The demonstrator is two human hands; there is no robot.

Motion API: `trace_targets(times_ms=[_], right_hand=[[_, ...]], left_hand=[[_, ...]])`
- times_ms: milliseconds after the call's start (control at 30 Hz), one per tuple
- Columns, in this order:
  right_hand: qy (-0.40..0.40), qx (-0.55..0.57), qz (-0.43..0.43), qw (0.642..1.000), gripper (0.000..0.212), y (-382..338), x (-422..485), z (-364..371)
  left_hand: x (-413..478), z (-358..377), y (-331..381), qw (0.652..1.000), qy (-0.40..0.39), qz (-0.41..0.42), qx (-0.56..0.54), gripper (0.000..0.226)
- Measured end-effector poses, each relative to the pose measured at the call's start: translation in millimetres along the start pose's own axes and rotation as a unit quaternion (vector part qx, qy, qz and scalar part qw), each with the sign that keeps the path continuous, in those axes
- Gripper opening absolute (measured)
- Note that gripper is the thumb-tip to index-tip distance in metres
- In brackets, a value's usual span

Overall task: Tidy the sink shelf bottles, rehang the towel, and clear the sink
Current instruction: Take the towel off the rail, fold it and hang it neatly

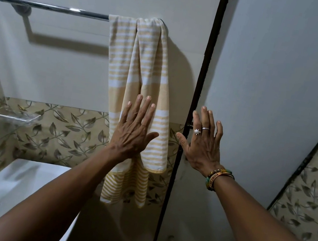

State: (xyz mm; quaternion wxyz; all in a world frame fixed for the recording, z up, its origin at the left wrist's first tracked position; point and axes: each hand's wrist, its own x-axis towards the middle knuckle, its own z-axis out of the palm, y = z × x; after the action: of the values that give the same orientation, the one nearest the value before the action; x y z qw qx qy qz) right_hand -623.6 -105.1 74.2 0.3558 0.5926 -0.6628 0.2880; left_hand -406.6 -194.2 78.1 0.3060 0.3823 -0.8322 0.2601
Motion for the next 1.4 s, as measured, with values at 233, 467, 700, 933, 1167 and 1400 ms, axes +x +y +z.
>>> trace_targets(times_ms=[233, 467, 700, 933, 1167, 1400], right_hand=[[-0.02, 0.04, -0.016, 0.999, 0.078, 8, 28, 21], [-0.009, 0.07, -0.017, 0.997, 0.077, 35, 44, 36], [-0.021, 0.083, -0.025, 0.996, 0.078, 48, 40, 56], [-0.026, 0.077, -0.027, 0.996, 0.078, 45, 40, 69], [-0.008, 0.077, -0.029, 0.997, 0.078, 25, 58, 73], [0.018, 0.058, -0.021, 0.998, 0.077, 5, 81, 65]], left_hand=[[18, 1, -5, 0.999, -0.002, -0.033, 0.025, 0.083], [36, 11, 16, 0.998, -0.009, -0.046, 0.042, 0.083], [41, 23, 28, 0.997, 0.004, -0.048, 0.06, 0.083], [45, 38, 17, 0.997, 0.016, -0.045, 0.058, 0.082], [51, 41, -9, 0.999, 0.019, -0.037, 0.033, 0.083], [66, 41, -45, 0.997, 0.051, -0.032, 0.039, 0.081]])
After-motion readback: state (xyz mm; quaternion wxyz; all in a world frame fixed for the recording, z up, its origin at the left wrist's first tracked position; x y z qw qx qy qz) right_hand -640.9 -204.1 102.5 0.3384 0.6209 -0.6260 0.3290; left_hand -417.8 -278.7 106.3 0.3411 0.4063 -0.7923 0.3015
